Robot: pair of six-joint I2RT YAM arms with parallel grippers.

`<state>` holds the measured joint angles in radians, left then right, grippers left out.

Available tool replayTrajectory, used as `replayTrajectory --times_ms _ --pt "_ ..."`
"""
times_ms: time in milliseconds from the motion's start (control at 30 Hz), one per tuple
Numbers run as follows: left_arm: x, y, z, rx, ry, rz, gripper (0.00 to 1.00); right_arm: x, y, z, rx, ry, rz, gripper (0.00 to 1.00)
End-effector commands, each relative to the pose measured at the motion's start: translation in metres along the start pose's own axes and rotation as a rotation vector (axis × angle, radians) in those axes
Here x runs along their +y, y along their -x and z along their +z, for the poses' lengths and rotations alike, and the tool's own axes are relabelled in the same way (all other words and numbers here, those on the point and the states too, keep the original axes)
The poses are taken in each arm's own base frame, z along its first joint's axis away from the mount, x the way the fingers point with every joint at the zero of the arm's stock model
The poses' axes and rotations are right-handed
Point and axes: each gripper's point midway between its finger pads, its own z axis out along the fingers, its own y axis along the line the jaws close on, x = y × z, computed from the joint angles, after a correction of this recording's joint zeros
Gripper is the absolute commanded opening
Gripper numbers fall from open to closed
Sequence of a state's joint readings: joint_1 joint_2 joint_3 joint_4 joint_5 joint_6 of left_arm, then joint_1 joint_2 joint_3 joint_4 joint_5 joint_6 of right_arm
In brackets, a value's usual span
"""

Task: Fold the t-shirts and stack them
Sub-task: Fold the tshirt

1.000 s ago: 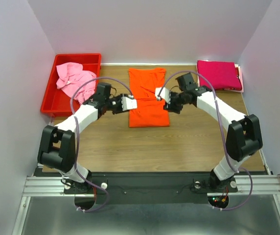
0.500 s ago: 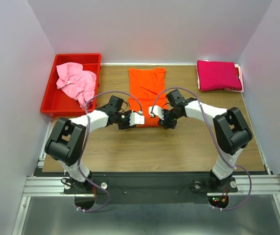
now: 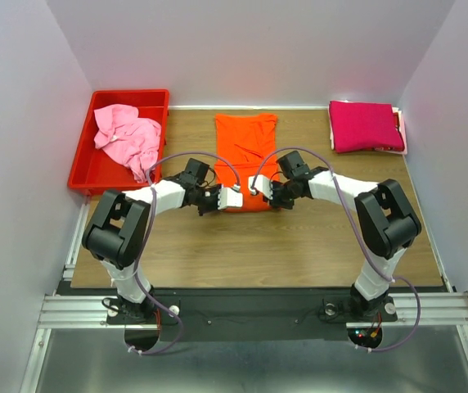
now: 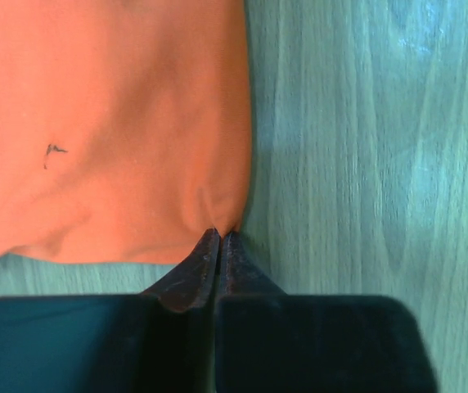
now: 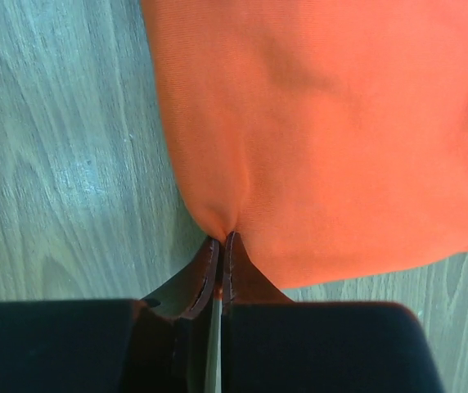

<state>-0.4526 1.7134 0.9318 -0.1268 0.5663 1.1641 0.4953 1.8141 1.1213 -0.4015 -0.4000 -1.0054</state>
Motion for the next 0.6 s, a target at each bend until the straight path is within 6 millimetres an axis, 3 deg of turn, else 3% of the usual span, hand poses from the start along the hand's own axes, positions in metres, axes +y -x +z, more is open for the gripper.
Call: replayTrajectory --times_ms 0,133,267,400,467,500,567 --pt "0.009 0.02 -0.019 -0.018 0.005 -0.009 0.0 -0.002 -0.003 -0.012 0.029 -0.053 0.052 0.01" --pt "0.029 0.05 -0.052 -0.066 0.045 -0.017 0.0 -0.011 0.02 -0.045 -0.004 -0.103 0.075 0.0" --pt "0.029 0.061 -0.069 -0.071 0.062 -0.002 0.0 -0.014 0.038 -0.072 -0.03 -0.122 0.07 0.01" --pt "0.009 0.064 -0.075 -0.068 0.04 0.004 0.0 0.001 0.039 -0.082 -0.023 -0.077 0.08 0.01" --pt "-0.019 0.062 -0.07 -0.062 -0.006 0.011 0.0 0.016 0.036 -0.085 -0.002 -0.047 0.091 0.01" --pt "-0.021 0.069 -0.073 -0.071 0.001 0.03 0.0 0.021 0.035 -0.088 -0.001 -0.04 0.091 0.01" --pt "-0.043 0.065 -0.071 -0.058 -0.039 0.029 0.0 0.035 0.038 -0.091 0.003 -0.011 0.082 0.01"
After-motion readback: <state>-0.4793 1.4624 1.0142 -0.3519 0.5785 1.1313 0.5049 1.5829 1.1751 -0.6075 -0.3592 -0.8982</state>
